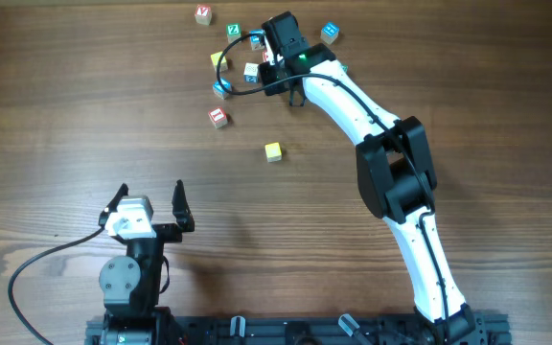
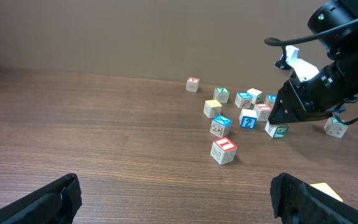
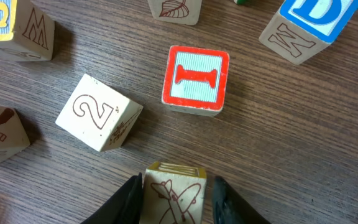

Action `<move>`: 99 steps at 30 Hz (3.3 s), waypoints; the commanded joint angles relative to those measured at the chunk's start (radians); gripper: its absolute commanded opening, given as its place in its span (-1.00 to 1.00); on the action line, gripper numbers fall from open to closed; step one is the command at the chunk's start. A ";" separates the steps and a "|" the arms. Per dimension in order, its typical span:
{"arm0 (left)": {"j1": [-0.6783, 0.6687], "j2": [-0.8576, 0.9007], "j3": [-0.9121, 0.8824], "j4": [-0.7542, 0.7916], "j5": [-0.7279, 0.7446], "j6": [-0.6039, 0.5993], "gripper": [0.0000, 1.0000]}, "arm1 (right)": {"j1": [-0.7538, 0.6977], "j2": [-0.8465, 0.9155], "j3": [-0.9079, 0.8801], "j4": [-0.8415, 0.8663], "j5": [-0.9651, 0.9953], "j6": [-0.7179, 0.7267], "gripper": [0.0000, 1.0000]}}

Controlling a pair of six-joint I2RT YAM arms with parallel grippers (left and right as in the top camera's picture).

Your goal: Form a circle

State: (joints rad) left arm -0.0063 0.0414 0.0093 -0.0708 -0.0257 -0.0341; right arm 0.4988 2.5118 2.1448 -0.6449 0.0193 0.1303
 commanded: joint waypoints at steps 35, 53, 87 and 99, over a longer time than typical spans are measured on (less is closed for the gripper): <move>0.005 0.000 -0.004 -0.001 -0.002 0.016 1.00 | 0.006 -0.340 -0.011 -0.483 -0.020 0.005 -0.51; 0.005 0.000 -0.004 -0.001 -0.002 0.016 1.00 | 0.008 -0.338 -0.472 -0.336 -0.086 -0.132 -0.51; 0.005 0.000 -0.003 -0.001 -0.002 0.016 1.00 | 0.008 -0.338 -0.583 -0.282 -0.327 -0.153 -0.43; 0.005 0.000 -0.003 -0.001 -0.002 0.016 1.00 | 0.017 -0.338 -0.583 -0.257 -0.312 -0.118 -0.41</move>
State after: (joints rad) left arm -0.0063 0.0414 0.0093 -0.0708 -0.0257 -0.0341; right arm 0.5007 2.1468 1.5860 -0.9066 -0.2958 -0.0063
